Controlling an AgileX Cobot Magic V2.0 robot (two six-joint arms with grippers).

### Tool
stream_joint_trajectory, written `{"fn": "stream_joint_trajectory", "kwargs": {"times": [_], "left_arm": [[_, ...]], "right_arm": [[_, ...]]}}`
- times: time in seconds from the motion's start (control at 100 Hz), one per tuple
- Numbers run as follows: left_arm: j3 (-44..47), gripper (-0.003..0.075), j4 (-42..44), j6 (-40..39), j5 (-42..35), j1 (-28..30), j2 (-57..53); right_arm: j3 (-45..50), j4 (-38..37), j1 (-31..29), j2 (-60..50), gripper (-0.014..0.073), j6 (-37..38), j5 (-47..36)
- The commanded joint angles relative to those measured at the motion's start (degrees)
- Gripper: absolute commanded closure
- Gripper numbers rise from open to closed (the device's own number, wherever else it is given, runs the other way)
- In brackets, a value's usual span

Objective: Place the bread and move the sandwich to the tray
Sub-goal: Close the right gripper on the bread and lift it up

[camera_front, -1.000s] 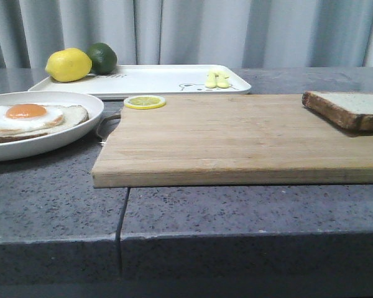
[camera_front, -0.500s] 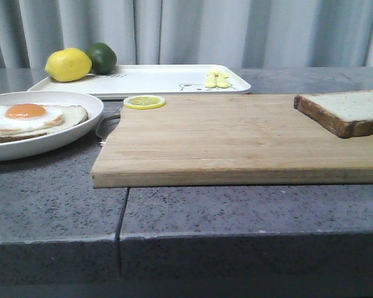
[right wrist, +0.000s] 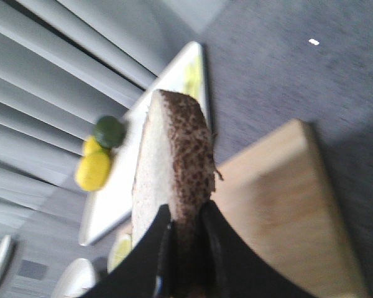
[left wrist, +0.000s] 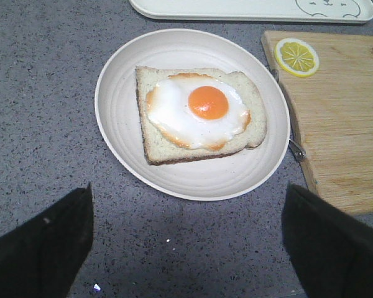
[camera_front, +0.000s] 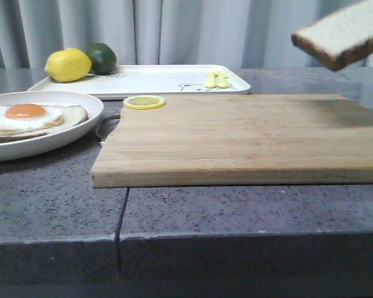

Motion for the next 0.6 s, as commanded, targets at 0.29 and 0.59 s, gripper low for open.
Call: {"fn": "stream_joint_trajectory", "kwargs": {"times": [0.29, 0.59], "left_arm": [[-2.0, 0.0146, -1.4, -0.1, -3.7, 0.2, 0.1], [-2.0, 0.0146, -1.4, -0.1, -3.7, 0.2, 0.1]], "right_arm": [[-2.9, 11.2, 20.2, -8.4, 0.0651, 3.6, -13.7], [-6.3, 11.2, 40.8, -7.0, 0.0652, 4.9, -34.3]]}}
